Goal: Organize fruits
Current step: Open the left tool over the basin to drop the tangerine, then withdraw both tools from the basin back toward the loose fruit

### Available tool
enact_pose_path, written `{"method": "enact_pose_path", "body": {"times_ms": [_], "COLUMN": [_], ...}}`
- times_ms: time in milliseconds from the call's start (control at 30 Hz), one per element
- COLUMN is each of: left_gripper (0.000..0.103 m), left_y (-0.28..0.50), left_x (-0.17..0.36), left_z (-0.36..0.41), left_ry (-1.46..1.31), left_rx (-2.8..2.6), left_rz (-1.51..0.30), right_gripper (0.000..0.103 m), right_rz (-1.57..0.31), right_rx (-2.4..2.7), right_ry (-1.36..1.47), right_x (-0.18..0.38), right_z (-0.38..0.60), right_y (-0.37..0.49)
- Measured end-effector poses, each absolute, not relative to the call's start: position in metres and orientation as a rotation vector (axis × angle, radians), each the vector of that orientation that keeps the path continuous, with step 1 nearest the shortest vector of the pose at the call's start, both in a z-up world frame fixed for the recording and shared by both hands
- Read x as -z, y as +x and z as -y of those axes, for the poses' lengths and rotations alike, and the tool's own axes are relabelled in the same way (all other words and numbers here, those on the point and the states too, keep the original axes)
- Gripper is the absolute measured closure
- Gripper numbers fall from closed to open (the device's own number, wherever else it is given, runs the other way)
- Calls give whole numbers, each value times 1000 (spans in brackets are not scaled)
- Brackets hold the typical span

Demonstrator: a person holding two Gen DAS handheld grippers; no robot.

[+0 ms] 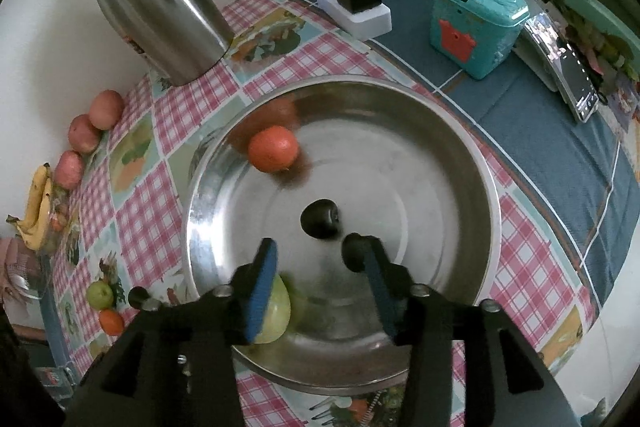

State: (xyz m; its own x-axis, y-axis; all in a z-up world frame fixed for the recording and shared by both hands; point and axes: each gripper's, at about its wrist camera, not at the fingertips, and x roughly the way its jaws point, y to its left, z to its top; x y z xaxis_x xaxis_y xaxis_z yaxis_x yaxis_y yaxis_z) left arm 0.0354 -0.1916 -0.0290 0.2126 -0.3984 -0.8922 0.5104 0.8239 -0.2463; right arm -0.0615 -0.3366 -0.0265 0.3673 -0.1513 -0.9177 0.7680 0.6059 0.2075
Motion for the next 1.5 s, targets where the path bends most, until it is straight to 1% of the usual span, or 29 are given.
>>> {"method": "enact_pose_path", "body": {"times_ms": [100, 300, 433, 633, 867, 1000, 1033, 1067, 1167, 1200, 1267, 1500], "left_gripper": [31, 30, 25, 24, 19, 18, 18, 17, 0, 0, 0, 0], "left_y": [47, 67, 75, 85, 88, 89, 89, 90, 91, 91, 90, 89], "left_x": [33, 41, 36, 27, 19, 19, 19, 19, 21, 21, 21, 21], "left_z": [171, 123, 98, 72, 51, 45, 44, 43, 44, 44, 46, 50], "left_ry": [74, -39, -98, -171, -246, -264, -265, -264, -251, -248, -238, -201], "left_rx": [517, 360, 322, 285, 252, 242, 240, 237, 237, 240, 246, 257], "left_rz": [-1252, -1316, -1307, -1288, -1267, -1264, -1264, -1263, -1266, -1264, -1262, -1250], "right_gripper": [52, 52, 52, 52, 52, 52, 50, 45, 40, 39, 35, 33], "right_rz": [-1036, -1047, -1056, -1063, -1059, -1068, -1072, -1076, -1086, -1090, -1099, -1112], "right_rx": [654, 631, 604, 551, 513, 501, 493, 488, 483, 482, 484, 495], "right_ry": [705, 686, 657, 609, 580, 564, 559, 554, 541, 538, 531, 527], "right_x": [26, 26, 24, 20, 15, 15, 16, 16, 18, 19, 21, 23], "right_z": [336, 331, 323, 308, 293, 287, 285, 284, 280, 280, 278, 280], "right_y": [-61, -56, -49, -39, -33, -29, -27, -26, -24, -24, -23, -22]}}
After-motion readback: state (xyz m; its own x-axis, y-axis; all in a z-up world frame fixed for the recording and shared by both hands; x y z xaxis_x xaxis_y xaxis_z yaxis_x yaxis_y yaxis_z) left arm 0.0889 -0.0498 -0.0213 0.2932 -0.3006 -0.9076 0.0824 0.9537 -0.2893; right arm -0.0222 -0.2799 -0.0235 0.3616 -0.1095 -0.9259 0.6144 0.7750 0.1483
